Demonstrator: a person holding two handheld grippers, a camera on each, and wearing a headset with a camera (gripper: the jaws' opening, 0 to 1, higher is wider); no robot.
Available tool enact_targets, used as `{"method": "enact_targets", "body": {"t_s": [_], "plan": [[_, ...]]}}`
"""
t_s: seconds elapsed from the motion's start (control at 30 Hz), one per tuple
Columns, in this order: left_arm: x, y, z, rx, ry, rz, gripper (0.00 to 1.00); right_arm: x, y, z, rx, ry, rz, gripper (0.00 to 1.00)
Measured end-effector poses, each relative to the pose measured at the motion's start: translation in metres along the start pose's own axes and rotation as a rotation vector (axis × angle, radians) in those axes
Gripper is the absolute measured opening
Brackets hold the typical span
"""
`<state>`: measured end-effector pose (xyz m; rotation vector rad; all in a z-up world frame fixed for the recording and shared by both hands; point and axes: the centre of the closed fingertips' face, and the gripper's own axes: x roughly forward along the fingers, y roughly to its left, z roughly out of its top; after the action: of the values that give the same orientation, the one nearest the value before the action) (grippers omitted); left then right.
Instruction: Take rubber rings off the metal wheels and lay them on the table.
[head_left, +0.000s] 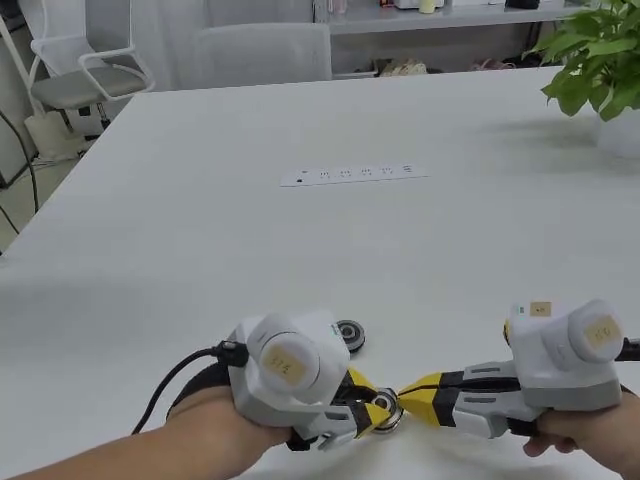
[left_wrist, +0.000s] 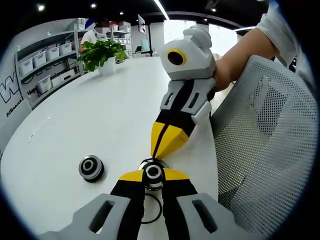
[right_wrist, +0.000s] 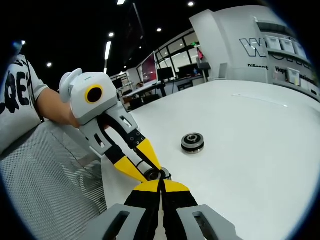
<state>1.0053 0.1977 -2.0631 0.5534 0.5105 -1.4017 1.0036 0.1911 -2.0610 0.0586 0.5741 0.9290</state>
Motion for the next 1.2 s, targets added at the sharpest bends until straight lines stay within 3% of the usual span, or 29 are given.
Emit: {"method": "enact_targets", "body": {"t_s": [0.77,0.9,0.93,1.2], "plan": [[0.000,0.000,0.001,0.005,-0.002,-0.003,0.07,0.002,0.007,0.004,0.007,-0.018,0.032,0.00],[0.001,-0.001,0.001,0.005,-0.003,-0.001,0.07,0.002,0.012,0.007,0.006,-0.034,0.057,0.00],[0.001,0.000,0.001,0.005,-0.002,0.000,0.07,0.003,0.019,0.010,0.008,-0.051,0.096,0.00],[0.001,-0.001,0.001,0.001,-0.004,0.002,0.07,0.002,0.009,0.004,0.006,-0.030,0.048,0.00]]}}
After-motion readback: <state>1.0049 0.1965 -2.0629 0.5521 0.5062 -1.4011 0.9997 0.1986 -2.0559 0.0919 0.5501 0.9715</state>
